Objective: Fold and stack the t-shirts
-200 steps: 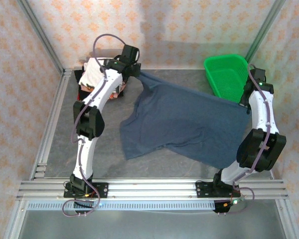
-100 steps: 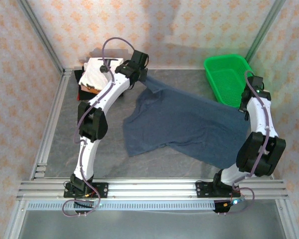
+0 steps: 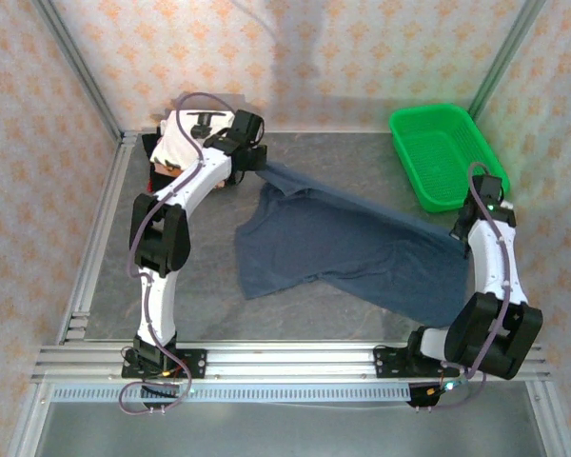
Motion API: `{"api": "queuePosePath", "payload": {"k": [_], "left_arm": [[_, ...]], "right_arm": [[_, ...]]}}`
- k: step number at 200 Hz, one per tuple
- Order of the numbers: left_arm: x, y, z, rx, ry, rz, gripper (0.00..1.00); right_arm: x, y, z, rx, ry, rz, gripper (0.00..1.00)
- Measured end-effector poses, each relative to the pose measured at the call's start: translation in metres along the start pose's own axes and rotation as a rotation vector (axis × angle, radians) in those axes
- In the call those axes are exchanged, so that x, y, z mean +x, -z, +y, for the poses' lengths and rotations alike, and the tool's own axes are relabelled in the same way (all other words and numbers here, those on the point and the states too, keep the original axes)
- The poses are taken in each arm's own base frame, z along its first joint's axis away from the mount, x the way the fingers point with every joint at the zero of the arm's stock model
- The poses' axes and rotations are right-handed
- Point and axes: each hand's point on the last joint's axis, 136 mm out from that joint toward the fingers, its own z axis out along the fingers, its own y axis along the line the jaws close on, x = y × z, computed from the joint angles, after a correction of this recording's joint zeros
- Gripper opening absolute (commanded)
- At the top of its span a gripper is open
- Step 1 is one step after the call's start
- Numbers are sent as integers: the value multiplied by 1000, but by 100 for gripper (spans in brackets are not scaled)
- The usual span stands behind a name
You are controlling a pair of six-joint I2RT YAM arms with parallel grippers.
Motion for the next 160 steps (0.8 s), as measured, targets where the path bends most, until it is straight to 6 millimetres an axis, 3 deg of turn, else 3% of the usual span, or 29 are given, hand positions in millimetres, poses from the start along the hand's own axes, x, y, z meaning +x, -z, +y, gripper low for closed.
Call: {"api": "queuePosePath", "payload": {"k": [27,72,125,160], "left_arm": [[9,-7,-2,17,18,26,0],[18,-21,-4,25,26,52,0],[39,-47,-4,17,40,110,0],[44,-53,-3,15,40,124,0]], "right_arm": [[11,-9,-2,7,-3,23,0],[4,-14,1,-2,-28,-13,0],[19,-35,3,16,-38,15,0],[25,-46,5,23,-49,24,0]]}}
